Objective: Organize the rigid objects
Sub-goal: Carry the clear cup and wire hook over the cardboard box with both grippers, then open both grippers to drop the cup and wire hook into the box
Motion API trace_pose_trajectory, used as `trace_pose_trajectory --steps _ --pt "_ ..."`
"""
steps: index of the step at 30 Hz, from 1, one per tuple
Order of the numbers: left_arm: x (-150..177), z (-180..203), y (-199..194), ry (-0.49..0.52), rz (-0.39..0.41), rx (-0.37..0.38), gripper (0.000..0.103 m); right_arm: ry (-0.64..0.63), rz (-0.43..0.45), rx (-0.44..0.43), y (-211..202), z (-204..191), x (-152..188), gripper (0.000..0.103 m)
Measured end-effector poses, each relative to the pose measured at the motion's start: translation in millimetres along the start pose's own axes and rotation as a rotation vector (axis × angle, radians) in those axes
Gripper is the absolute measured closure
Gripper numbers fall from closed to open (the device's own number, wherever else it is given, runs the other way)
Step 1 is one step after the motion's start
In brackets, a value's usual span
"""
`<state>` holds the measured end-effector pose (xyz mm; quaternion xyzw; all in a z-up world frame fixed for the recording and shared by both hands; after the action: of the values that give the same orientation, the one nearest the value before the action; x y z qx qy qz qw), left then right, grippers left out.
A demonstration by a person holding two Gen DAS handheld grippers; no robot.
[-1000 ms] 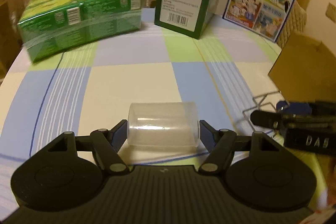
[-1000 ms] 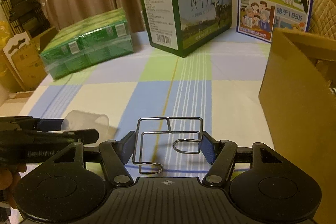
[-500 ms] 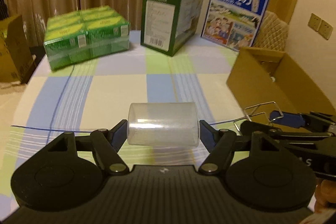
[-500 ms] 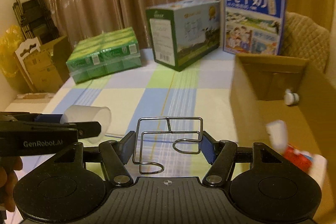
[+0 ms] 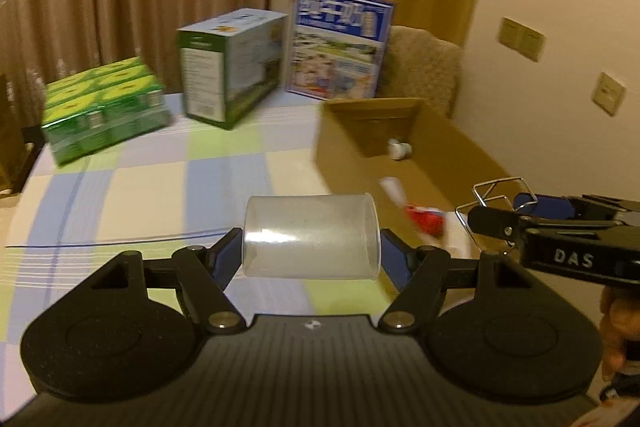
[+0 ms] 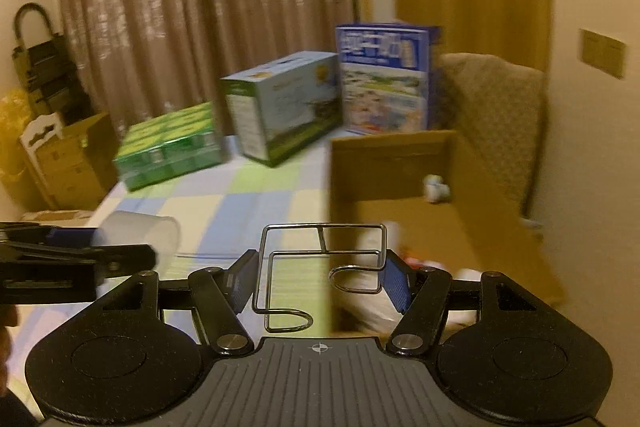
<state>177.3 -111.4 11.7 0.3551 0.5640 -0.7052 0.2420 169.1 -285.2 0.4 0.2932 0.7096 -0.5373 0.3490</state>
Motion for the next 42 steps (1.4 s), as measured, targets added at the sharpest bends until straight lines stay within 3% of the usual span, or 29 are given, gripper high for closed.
trace_pose_trajectory --steps 8,14,30,42 --pt "-2.4 80.8 20.6 0.048 -0.024 0.082 0.035 0.055 -0.002 0.072 -27.1 79.4 0.3 0.041" --pt "-9.7 111.7 42.3 0.064 -0.045 0.104 0.035 0.069 -0.013 0.071 -26.5 109.4 -1.3 0.041" --pt "-17.2 111.4 107.6 0.087 -0.103 0.112 0.035 0.075 -0.082 0.049 33.1 131.2 -10.7 0.041" --pt "-16.0 118.6 140.1 0.138 -0.135 0.133 0.035 0.11 -0.106 0.058 54.6 151.0 -10.4 0.041"
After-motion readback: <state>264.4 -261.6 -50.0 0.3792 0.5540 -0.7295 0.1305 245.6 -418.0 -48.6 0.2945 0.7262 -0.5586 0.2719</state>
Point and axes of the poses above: each gripper's, at about its wrist camera, not at the fingertips, and y roughly the way its jaws point, z to its right, x to its underside, the point moved 7 cm from there along y, roughly the way its jaws point
